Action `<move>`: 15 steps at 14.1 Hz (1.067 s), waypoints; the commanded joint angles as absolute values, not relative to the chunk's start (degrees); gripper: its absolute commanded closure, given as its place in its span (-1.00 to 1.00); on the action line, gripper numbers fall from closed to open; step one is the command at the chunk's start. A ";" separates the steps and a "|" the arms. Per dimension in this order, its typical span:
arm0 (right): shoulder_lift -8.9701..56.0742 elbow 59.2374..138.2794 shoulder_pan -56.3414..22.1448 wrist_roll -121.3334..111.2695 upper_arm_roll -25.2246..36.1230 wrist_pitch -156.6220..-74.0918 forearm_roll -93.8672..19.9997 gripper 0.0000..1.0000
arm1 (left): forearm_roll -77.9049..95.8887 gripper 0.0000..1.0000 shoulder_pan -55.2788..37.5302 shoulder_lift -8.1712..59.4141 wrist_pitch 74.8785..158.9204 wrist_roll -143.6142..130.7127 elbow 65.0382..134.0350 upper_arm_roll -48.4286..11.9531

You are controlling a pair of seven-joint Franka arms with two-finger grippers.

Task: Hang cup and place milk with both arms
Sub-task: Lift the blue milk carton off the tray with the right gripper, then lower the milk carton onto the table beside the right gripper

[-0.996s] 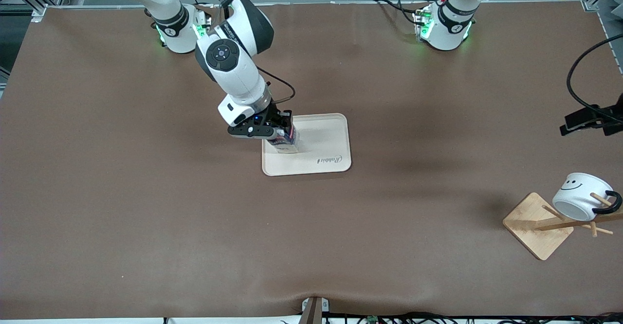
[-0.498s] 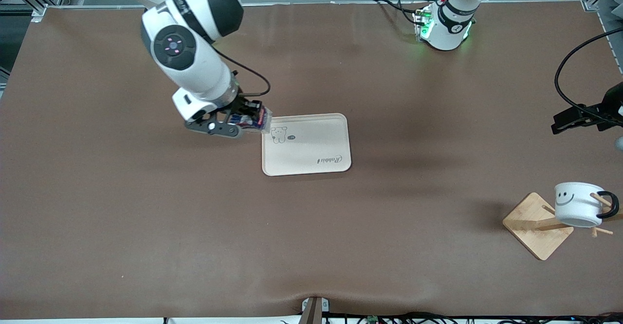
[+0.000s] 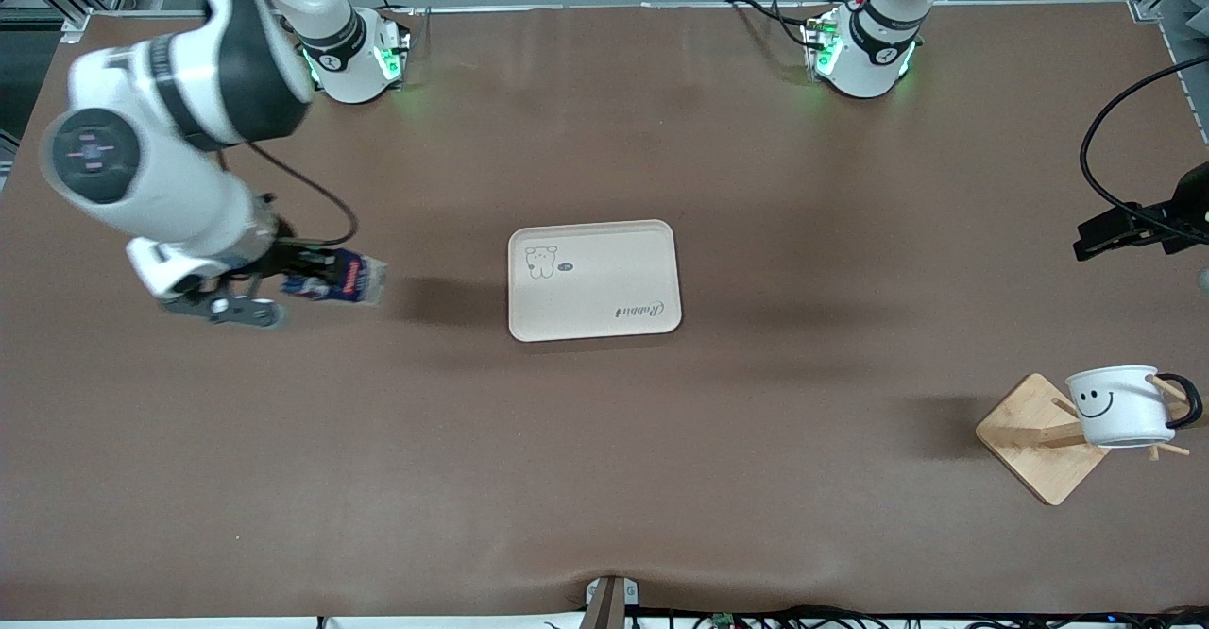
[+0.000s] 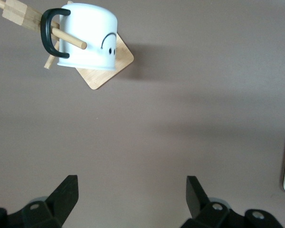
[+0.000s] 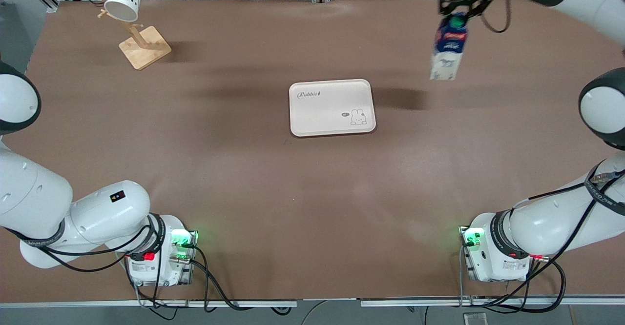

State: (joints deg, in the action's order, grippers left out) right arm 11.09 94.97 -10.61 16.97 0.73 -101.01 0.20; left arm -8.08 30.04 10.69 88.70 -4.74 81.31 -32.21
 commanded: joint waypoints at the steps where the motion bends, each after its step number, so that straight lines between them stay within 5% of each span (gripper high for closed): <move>1: 9.93 98.69 -2.84 5.41 -0.62 -106.33 0.88 1.00 | -8.97 -1.00 30.23 10.02 88.15 -5.45 81.30 -32.87; 9: 5.81 116.17 6.85 -6.67 -0.53 -123.64 0.97 1.00 | -9.05 -1.00 30.15 10.02 88.24 -5.80 81.30 -32.87; 15: 5.01 120.93 8.96 -6.77 -0.53 -126.21 0.97 1.00 | -9.05 -1.00 30.15 10.02 88.33 -5.80 81.30 -32.87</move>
